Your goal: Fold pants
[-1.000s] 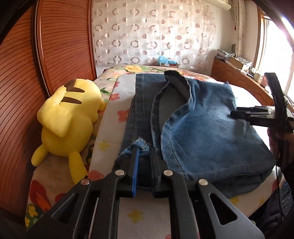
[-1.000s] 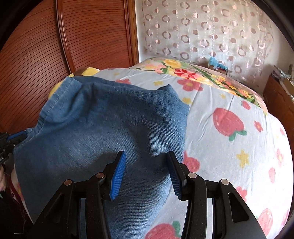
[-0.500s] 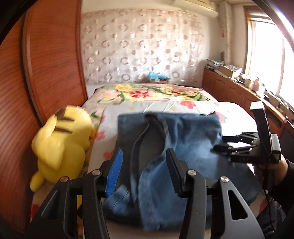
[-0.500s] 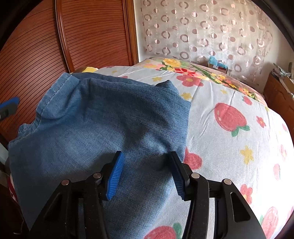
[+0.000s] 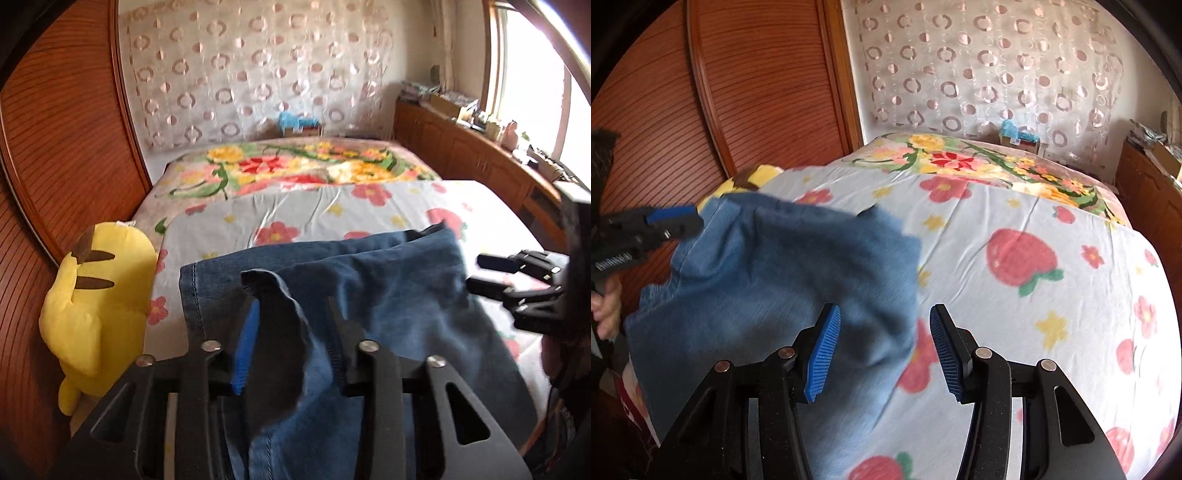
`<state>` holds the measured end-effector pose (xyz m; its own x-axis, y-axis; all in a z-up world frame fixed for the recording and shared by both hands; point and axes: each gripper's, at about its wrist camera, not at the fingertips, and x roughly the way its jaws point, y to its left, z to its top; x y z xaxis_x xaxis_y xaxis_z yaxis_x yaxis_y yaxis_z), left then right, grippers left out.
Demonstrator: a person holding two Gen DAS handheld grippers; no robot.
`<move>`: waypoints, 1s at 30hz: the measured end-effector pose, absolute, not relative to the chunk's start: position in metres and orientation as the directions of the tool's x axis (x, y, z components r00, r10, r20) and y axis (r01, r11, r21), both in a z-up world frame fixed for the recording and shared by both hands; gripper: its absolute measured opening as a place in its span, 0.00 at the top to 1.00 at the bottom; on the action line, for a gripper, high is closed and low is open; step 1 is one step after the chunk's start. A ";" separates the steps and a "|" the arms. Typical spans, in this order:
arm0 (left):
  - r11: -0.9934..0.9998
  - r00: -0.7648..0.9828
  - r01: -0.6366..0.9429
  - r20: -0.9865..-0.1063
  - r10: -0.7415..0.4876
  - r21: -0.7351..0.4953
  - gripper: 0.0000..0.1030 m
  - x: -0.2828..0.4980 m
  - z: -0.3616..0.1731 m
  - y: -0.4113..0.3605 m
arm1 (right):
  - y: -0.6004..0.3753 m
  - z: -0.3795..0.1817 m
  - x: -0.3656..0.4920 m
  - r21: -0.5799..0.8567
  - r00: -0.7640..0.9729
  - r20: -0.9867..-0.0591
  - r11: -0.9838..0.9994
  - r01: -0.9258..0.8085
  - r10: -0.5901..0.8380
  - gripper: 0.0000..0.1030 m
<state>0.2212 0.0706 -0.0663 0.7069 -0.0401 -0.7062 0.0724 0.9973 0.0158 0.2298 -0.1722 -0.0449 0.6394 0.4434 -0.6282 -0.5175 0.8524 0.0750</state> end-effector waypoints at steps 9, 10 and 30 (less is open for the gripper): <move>0.997 0.759 0.066 -0.651 -0.029 0.032 0.98 0.214 -0.053 0.077 | -0.177 -0.036 0.252 0.123 0.622 -0.621 0.843 -0.523 0.477 0.49; 0.999 0.782 0.044 -0.623 -0.016 0.029 0.98 0.209 -0.045 0.082 | -0.177 -0.035 0.252 0.124 0.624 -0.617 0.843 -0.524 0.479 0.49; 1.000 0.779 0.001 -0.627 0.014 0.024 0.47 0.198 -0.056 0.105 | -0.151 -0.045 0.266 0.140 0.587 -0.648 0.834 -0.534 0.485 0.49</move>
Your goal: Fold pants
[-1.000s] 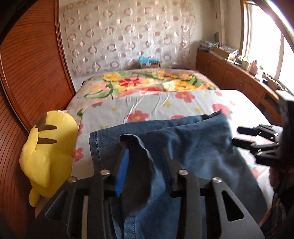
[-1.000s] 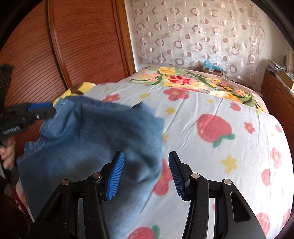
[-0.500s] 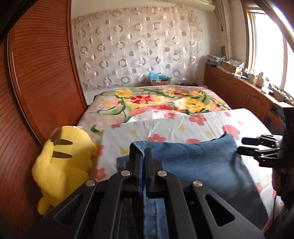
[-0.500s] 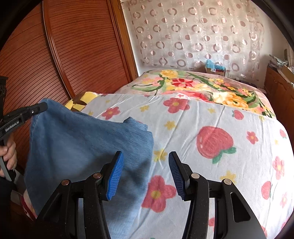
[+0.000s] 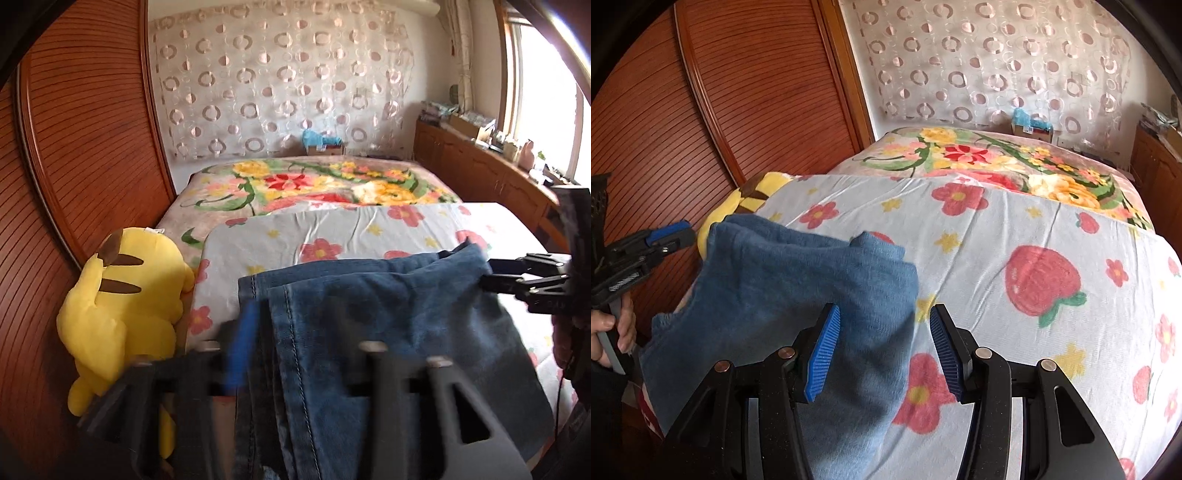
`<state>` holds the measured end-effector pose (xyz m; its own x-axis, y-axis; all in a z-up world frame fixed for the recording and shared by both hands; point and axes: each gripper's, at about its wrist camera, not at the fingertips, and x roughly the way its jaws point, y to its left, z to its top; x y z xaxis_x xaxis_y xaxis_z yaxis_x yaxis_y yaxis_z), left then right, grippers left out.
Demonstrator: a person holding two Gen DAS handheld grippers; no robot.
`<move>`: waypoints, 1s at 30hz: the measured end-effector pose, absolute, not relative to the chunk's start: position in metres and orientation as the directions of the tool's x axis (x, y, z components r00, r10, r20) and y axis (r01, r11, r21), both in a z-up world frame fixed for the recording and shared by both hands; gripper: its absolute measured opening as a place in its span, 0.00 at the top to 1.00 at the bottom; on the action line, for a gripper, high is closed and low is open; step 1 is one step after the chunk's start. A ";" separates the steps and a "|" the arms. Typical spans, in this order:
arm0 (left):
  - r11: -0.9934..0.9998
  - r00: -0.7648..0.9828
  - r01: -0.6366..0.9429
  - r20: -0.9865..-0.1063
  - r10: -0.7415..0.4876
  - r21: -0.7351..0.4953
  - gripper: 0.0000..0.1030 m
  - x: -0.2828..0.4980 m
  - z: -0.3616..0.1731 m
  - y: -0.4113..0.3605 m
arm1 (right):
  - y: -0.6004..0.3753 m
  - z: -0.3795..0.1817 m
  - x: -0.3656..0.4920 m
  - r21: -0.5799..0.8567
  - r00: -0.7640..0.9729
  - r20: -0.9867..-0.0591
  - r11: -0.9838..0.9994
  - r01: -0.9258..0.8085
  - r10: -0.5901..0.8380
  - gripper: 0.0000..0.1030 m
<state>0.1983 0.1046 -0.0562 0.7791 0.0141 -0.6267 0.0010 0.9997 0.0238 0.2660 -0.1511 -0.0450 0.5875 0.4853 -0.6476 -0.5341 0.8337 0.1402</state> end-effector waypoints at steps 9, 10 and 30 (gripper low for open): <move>0.999 0.797 0.039 -0.601 -0.053 -0.036 0.25 0.157 -0.063 0.095 | -0.149 -0.056 0.265 0.155 0.561 -0.669 0.829 -0.537 0.488 0.45; 0.998 0.796 0.041 -0.603 -0.056 -0.039 0.25 0.153 -0.065 0.093 | -0.148 -0.057 0.266 0.156 0.560 -0.671 0.830 -0.535 0.487 0.45; 0.998 0.756 0.017 -0.653 -0.052 -0.059 0.25 0.121 -0.107 0.082 | -0.163 -0.075 0.195 0.208 0.516 -0.698 0.830 -0.518 0.496 0.45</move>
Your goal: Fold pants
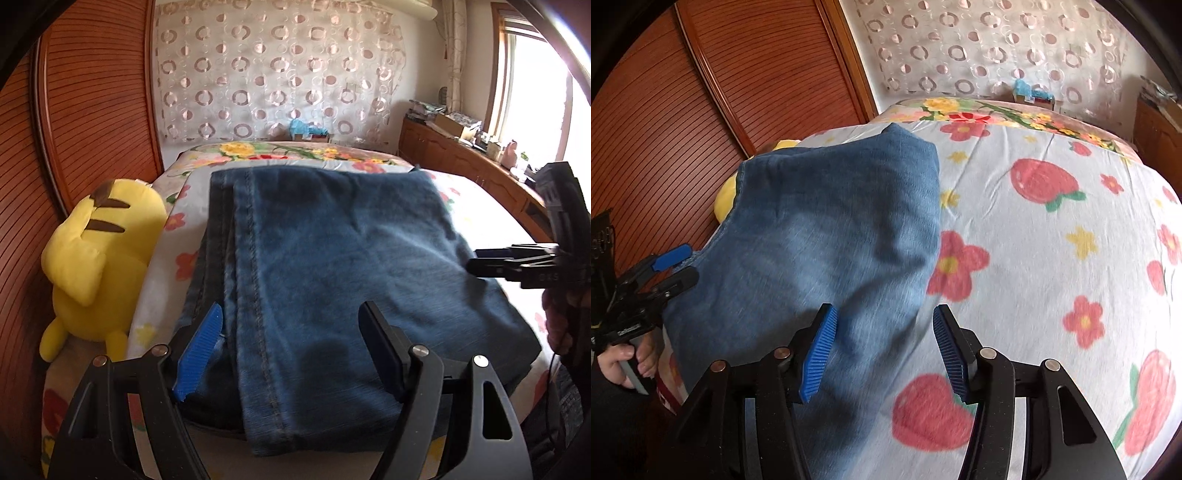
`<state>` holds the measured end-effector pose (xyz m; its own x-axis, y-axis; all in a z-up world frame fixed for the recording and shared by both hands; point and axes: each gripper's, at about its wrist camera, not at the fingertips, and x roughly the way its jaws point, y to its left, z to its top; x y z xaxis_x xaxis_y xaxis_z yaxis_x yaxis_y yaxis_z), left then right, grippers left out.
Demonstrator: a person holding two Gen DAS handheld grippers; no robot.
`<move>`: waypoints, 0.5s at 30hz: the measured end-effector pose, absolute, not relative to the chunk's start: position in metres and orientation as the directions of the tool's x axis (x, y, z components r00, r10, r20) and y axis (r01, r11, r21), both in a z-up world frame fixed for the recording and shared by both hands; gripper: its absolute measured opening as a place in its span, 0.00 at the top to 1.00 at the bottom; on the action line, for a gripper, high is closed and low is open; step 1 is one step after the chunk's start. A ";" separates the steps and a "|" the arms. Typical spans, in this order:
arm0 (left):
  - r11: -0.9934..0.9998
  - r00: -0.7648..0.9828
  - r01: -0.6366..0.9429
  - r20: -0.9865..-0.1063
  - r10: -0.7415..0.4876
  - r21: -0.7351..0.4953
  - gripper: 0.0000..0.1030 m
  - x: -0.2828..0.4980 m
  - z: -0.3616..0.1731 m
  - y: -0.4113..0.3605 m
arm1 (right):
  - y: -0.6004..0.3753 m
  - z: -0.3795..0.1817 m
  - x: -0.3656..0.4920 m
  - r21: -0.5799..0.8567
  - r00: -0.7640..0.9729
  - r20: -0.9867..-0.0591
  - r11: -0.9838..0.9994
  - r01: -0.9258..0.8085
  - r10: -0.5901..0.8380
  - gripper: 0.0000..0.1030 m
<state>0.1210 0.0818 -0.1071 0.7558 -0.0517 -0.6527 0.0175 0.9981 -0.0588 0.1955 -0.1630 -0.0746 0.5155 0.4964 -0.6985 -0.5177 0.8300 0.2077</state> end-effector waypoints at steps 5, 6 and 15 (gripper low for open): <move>0.998 0.746 0.004 -0.665 -0.042 -0.059 0.25 0.119 -0.117 0.088 | -0.161 -0.076 0.180 0.209 0.508 -0.693 0.818 -0.537 0.511 0.45; 0.998 0.744 0.003 -0.667 -0.041 -0.058 0.25 0.118 -0.119 0.089 | -0.160 -0.078 0.178 0.210 0.504 -0.696 0.816 -0.539 0.512 0.45; 0.996 0.745 -0.003 -0.665 -0.060 -0.093 0.25 0.119 -0.125 0.094 | -0.158 -0.083 0.175 0.222 0.505 -0.684 0.809 -0.544 0.527 0.45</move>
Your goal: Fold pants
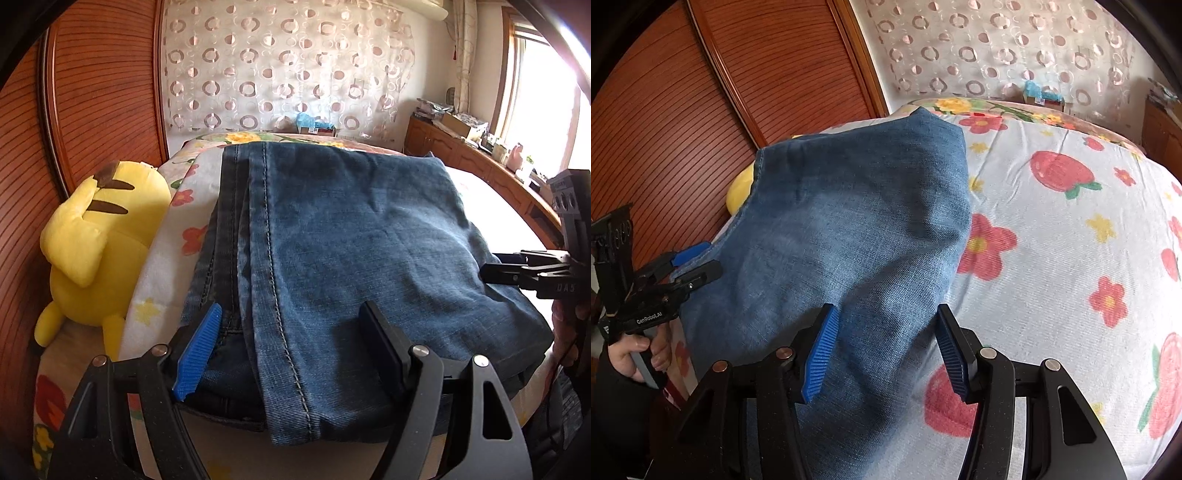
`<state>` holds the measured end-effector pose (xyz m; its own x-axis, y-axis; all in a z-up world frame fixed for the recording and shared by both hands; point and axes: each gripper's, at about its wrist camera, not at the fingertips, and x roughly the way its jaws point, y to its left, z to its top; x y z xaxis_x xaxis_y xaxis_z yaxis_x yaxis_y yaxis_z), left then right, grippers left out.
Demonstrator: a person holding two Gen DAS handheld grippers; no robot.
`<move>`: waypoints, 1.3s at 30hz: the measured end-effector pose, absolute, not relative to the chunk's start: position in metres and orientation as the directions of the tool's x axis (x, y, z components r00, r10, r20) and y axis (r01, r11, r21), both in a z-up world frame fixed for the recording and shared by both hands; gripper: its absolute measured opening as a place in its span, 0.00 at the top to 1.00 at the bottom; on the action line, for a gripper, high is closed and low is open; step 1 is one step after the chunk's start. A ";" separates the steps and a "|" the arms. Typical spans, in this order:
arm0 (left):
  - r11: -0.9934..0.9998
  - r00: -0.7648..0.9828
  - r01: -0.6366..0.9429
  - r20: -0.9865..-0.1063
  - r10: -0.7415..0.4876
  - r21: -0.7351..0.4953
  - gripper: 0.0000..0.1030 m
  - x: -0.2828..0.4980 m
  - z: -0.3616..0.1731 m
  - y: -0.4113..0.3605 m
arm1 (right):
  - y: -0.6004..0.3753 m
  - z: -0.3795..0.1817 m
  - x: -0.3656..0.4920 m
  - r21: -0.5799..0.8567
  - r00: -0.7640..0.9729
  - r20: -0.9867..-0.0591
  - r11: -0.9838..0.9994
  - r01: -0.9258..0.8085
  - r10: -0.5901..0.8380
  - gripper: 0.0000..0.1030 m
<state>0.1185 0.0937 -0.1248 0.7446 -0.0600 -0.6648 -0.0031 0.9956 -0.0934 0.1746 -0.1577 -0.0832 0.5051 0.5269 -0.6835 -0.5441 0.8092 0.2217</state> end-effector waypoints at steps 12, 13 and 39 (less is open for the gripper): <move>0.996 0.746 -0.003 -0.663 -0.054 -0.085 0.25 0.118 -0.126 0.093 | -0.148 -0.083 0.167 0.201 0.518 -0.681 0.811 -0.549 0.519 0.64; 0.996 0.746 -0.004 -0.664 -0.053 -0.084 0.25 0.118 -0.125 0.094 | -0.149 -0.081 0.168 0.195 0.518 -0.681 0.810 -0.554 0.518 0.66; 0.998 0.779 0.040 -0.625 -0.060 -0.046 0.25 0.082 -0.101 0.064 | -0.162 -0.076 0.126 0.161 0.514 -0.698 0.809 -0.565 0.498 0.53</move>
<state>0.0824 0.0639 -0.1010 0.7786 -0.0605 -0.6246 0.0402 0.9981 -0.0465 0.1259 -0.1623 -0.0764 0.5138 0.4983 -0.6983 -0.5654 0.8089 0.1611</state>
